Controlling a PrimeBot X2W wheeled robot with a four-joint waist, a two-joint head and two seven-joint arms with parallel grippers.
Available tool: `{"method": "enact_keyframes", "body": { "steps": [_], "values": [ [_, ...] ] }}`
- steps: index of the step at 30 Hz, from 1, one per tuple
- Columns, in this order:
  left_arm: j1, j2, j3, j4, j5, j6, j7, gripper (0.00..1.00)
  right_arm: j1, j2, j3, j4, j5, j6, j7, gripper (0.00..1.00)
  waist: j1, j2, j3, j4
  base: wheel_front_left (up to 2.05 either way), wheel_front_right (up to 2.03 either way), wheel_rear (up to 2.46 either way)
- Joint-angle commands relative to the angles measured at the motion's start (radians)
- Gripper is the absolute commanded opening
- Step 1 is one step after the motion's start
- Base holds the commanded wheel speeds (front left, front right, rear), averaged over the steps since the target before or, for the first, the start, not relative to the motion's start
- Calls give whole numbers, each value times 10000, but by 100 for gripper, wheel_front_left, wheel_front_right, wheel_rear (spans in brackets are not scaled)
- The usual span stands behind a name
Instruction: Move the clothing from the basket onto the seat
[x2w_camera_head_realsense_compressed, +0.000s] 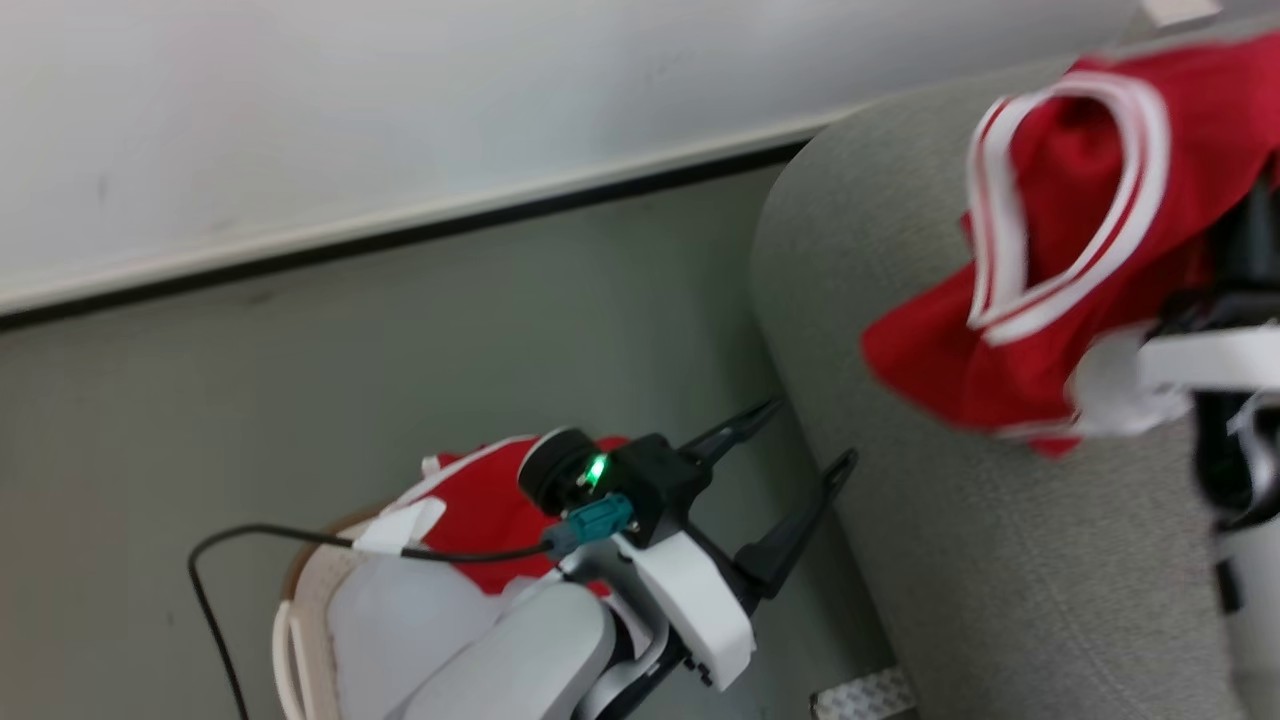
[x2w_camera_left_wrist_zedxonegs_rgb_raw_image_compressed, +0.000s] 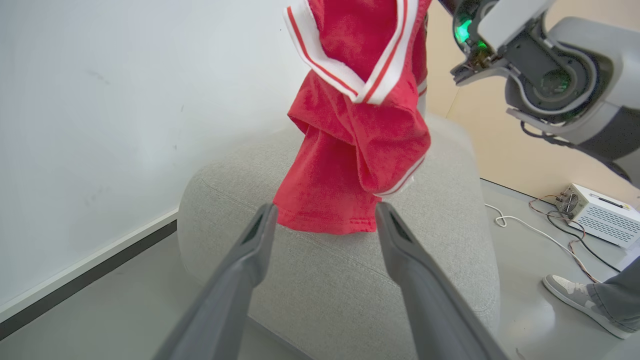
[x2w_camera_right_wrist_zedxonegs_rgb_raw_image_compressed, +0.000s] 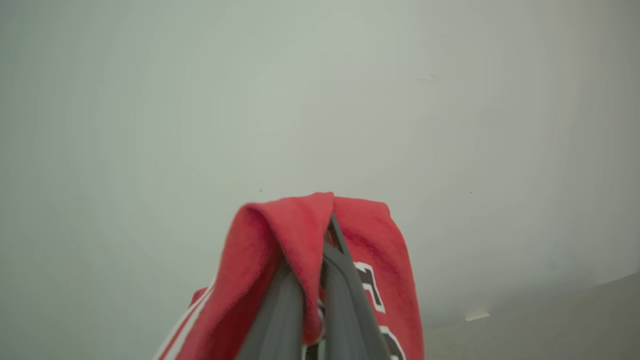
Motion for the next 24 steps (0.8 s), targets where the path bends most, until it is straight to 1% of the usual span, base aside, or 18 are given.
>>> {"method": "enact_keyframes", "body": {
  "steps": [1, 5, 9, 13, 15, 17, 19, 23, 24],
  "values": [
    [-400, -17, -52, -121, 245, -80, 22, 100, -770, -409, -256, 191, -124, -22, 1, 0, 0, -1, 1167, 792, 0, 0, 0],
    [-1101, -88, -181, -294, 338, -197, 11, 100, -2242, -1052, -1126, 687, -357, -23, 96, 0, 0, -1, 2129, 1345, 0, 0, 0],
    [-1672, -125, -226, -391, 450, -258, -51, 100, -3640, -1688, -2062, 1183, -647, -23, 384, 0, 0, -1, 2926, 1734, 0, 0, 0],
    [-2011, -138, -226, -378, 446, -299, -131, 100, -4486, -2203, -3099, 1858, -1406, -23, 534, 0, 0, -1, 3444, 1944, 0, 0, 0],
    [-2098, -157, -234, -298, 422, -307, -207, 100, -4551, -2359, -3634, 2333, -1896, -23, 516, 0, 0, -1, 3562, 2011, 0, 0, 0],
    [-2137, -177, -238, -202, 371, -321, -293, 100, -4254, -2513, -4234, 2929, -2408, -23, 456, 0, 0, -1, 3613, 2064, 0, 0, 0],
    [-2134, -188, -229, -101, 322, -310, -370, 100, -3810, -2660, -4994, 3628, -3258, -23, 395, 0, 0, -1, 3642, 2105, 0, 0, 0],
    [-1900, -180, -74, 68, 110, -171, -543, 100, -3188, -2105, -6853, 4519, -4679, -22, 229, 0, 0, -1, 3561, 2131, 0, 0, 0],
    [-1836, -147, -37, 95, 46, -149, -573, 100, -3040, -1999, -7237, 4640, -4952, -23, 177, 4, 0, -1, 3539, 2132, 0, 0, 0]
  ]
}}
